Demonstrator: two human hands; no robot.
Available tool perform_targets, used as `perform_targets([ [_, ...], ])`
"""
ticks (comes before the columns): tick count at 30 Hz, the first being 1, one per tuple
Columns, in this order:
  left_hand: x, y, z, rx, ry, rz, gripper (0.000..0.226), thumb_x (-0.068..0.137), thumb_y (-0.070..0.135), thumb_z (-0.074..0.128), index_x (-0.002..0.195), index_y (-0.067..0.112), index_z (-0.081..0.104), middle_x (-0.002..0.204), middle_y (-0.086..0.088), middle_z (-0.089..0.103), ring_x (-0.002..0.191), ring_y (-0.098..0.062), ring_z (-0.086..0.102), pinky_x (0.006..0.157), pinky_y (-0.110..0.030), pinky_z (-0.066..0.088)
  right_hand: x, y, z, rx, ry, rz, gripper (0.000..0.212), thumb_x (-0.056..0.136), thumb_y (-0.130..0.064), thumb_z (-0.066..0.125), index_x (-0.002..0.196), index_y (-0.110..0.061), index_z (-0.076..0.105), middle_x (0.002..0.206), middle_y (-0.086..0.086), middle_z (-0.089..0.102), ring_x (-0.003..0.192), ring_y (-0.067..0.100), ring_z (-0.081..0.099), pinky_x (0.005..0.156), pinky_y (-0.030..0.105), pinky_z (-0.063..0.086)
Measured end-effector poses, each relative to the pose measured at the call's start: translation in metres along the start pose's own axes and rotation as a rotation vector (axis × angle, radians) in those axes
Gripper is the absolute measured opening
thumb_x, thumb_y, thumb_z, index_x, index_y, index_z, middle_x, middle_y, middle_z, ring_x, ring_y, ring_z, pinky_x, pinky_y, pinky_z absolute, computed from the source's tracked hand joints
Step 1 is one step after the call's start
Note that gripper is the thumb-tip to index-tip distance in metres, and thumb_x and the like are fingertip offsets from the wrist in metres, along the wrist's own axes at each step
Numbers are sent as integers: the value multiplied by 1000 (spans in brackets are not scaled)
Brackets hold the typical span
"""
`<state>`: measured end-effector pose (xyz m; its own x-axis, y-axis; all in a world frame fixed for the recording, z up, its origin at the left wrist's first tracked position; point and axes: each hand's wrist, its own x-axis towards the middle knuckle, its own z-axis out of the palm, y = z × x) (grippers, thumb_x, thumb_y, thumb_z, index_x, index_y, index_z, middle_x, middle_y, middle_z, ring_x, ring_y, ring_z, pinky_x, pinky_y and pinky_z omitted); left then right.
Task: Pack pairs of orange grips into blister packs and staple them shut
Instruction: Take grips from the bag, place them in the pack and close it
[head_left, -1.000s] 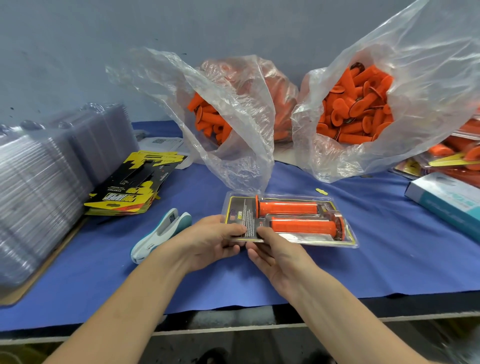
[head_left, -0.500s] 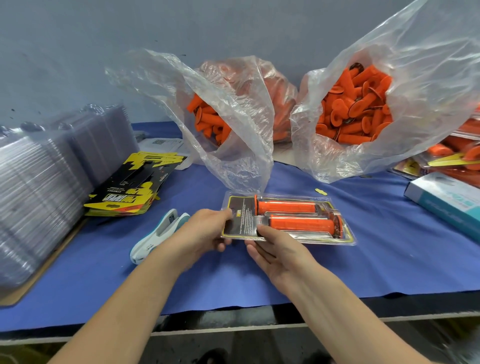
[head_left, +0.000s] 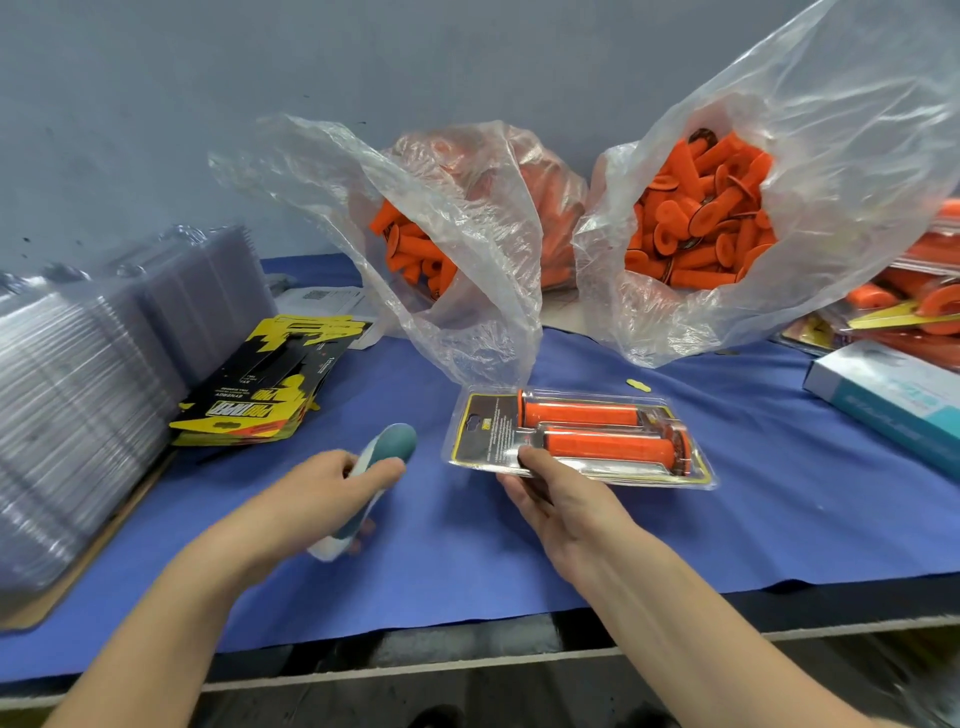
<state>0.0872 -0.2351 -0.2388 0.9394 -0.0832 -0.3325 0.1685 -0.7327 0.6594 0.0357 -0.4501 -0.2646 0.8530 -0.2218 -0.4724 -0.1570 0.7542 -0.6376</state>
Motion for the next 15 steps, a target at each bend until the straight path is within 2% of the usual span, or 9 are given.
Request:
perform_targets([
  [1,-7,6,1,-171,-168,-24,55,83,61,64,94,8,60,72,-14,71,55,-28,65,51,-25,48,0,-1,1,5,-1,-4,21,88,1,68,109,6,66,104,17,73,82,23,69,57,21,58],
  [3,-22,14,6,-349,-429,-28,63,76,62,69,103,5,63,76,-16,70,52,-28,61,47,-26,49,1,-2,2,6,2,-14,15,88,0,68,103,4,67,94,15,73,73,19,69,55,20,57],
  [6,-38,27,19,-462,-609,-14,69,80,58,68,123,5,56,83,-16,65,56,-26,58,47,-29,52,2,-3,3,-23,13,-9,7,89,-2,67,95,2,66,82,12,71,63,16,68,53,19,56],
  [8,-44,36,26,-515,-599,-14,67,84,55,60,127,3,54,80,-15,61,55,-24,57,47,-29,51,2,-2,3,-51,18,-6,8,90,-3,66,95,2,66,84,14,71,67,18,68,54,19,56],
  [11,-47,45,35,-512,-482,-34,69,94,53,48,133,-4,51,77,-11,59,53,-19,58,46,-26,49,1,-2,4,-67,31,-16,7,91,-4,65,95,1,65,82,13,69,65,16,65,51,18,54],
  [15,-49,49,42,-577,-443,-67,60,93,55,50,121,3,57,73,-9,59,49,-17,58,43,-24,47,0,-4,5,-74,52,-30,7,90,-5,66,96,0,65,82,13,68,62,13,62,49,17,53],
])
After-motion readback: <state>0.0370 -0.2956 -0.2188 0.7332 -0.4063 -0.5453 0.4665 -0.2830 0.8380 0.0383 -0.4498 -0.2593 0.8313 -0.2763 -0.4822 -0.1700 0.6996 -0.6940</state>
